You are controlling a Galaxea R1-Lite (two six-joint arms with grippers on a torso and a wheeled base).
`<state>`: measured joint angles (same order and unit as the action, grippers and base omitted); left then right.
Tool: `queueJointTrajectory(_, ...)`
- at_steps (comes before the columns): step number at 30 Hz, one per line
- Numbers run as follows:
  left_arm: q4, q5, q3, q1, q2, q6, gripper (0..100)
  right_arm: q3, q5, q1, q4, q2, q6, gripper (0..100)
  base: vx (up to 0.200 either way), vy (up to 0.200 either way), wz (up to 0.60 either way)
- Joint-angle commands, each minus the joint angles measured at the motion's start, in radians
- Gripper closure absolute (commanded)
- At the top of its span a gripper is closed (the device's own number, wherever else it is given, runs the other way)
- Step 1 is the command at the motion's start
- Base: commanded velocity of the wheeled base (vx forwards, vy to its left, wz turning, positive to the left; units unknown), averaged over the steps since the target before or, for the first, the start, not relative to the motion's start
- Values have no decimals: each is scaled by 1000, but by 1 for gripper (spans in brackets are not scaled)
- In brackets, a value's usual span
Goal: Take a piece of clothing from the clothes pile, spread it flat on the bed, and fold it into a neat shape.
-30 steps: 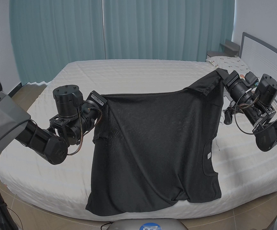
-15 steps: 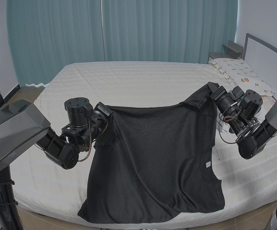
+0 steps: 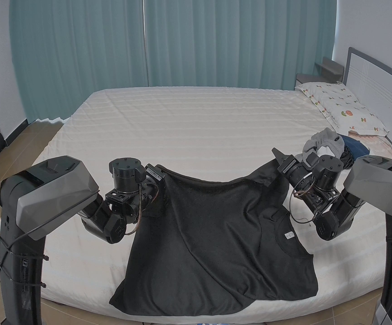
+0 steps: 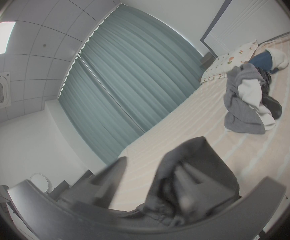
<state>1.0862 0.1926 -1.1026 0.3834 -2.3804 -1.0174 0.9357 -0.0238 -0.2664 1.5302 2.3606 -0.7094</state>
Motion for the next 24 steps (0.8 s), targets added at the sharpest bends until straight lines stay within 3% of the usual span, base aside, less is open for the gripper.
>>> queueJointTrajectory(1,-2,1,-42,-17,-92,2,0,18,1,6,-1,98,2,0,0,0,0)
queueJointTrajectory(12,-9,-5,-83,-92,-187,28,0,55,15,82,-56,223,2,0,0,0,0)
queueJointTrajectory(16,-14,-5,-115,-136,-221,30,0,55,21,111,-143,223,2,0,0,0,0)
queueJointTrajectory(24,-15,-12,-111,-141,-214,8,0,58,22,118,-163,218,-4,0,0,0,0)
